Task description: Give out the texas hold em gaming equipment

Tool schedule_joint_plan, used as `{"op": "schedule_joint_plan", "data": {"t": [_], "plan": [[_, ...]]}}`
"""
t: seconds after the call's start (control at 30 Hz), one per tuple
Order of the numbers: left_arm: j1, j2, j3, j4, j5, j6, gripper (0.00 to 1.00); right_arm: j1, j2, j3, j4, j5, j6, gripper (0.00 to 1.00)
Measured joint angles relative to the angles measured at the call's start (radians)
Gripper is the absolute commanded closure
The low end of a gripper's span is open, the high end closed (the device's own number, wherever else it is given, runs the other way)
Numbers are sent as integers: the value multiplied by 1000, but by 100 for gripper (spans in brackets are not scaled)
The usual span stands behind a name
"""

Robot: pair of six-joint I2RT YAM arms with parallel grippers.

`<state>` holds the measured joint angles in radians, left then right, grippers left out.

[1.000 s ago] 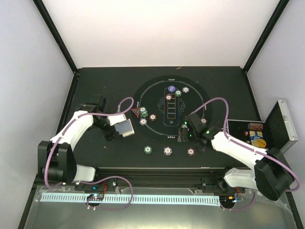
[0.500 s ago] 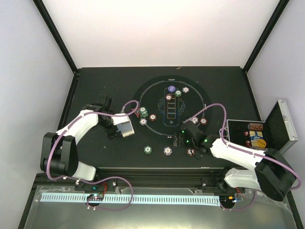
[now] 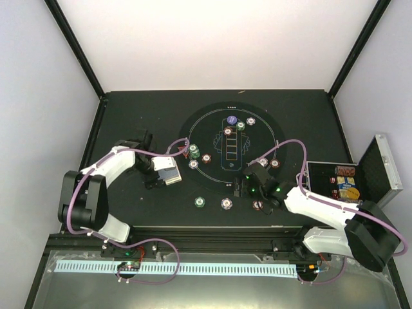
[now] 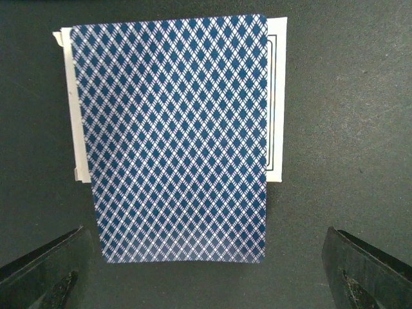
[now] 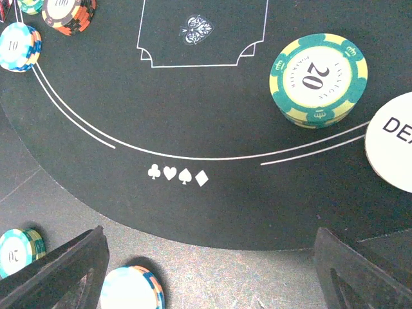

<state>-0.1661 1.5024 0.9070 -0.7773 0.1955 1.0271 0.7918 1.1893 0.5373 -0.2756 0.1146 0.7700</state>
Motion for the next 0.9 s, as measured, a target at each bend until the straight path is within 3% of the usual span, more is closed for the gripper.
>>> {"op": "schedule_joint_plan", "data": {"t": [0.9], "plan": [[0,86,22,32,-5,10,1,1,42,0,5,-13,15,18]]}}
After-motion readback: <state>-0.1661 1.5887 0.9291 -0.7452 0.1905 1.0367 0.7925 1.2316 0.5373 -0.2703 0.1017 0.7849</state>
